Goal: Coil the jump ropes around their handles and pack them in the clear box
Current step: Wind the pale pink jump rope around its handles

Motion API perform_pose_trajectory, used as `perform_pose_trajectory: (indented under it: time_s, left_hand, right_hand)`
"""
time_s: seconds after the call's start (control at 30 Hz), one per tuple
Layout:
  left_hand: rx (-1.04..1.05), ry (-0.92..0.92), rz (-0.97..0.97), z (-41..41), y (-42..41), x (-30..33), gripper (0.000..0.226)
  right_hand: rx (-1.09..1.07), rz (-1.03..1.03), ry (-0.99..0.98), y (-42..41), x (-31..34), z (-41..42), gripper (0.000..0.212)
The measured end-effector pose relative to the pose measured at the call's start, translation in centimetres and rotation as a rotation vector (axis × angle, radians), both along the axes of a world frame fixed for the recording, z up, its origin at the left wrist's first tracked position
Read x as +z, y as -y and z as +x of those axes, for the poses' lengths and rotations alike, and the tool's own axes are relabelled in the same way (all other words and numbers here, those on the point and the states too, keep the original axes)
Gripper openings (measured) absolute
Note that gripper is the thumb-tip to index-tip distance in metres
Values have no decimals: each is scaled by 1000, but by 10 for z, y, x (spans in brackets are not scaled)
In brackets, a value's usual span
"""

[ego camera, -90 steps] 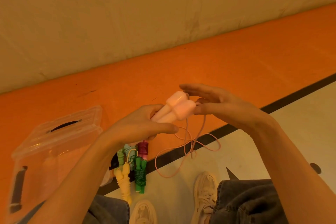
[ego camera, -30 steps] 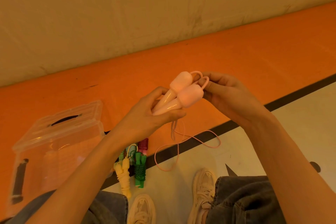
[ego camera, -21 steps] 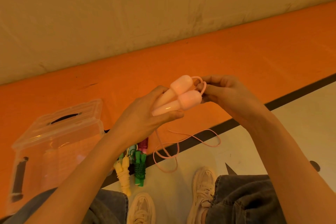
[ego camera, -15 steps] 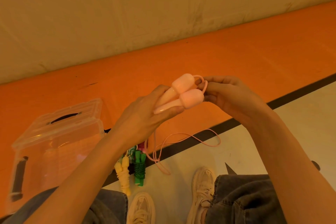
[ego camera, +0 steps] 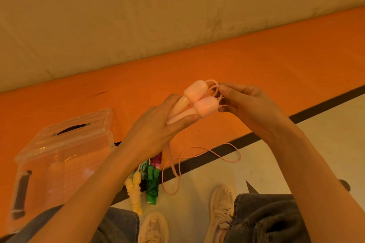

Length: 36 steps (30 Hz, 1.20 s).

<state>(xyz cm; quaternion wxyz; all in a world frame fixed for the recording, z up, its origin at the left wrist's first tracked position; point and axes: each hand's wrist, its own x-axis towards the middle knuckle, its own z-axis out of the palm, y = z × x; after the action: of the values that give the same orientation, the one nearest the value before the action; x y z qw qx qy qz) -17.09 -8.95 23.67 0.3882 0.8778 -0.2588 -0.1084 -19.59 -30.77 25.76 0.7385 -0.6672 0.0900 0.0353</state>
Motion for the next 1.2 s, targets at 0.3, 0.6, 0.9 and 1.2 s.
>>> perform_pose_trajectory:
  time_s: [0.3, 0.6, 0.9, 1.2]
  left_hand:
    - [41, 47, 62, 1, 2, -2, 55]
    - [-14, 22, 65, -2, 4, -1, 54]
    - [40, 157, 25, 3, 1, 4, 49]
    - [-105, -54, -61, 3, -4, 10, 53]
  right_hand:
    - [-203, -45, 55, -20, 1, -4, 16]
    - [-231, -144, 36, -24, -1, -2, 15]
    - [-280, -35, 33, -19, 3, -1, 17]
    - [-259, -4, 14, -16, 4, 0, 14]
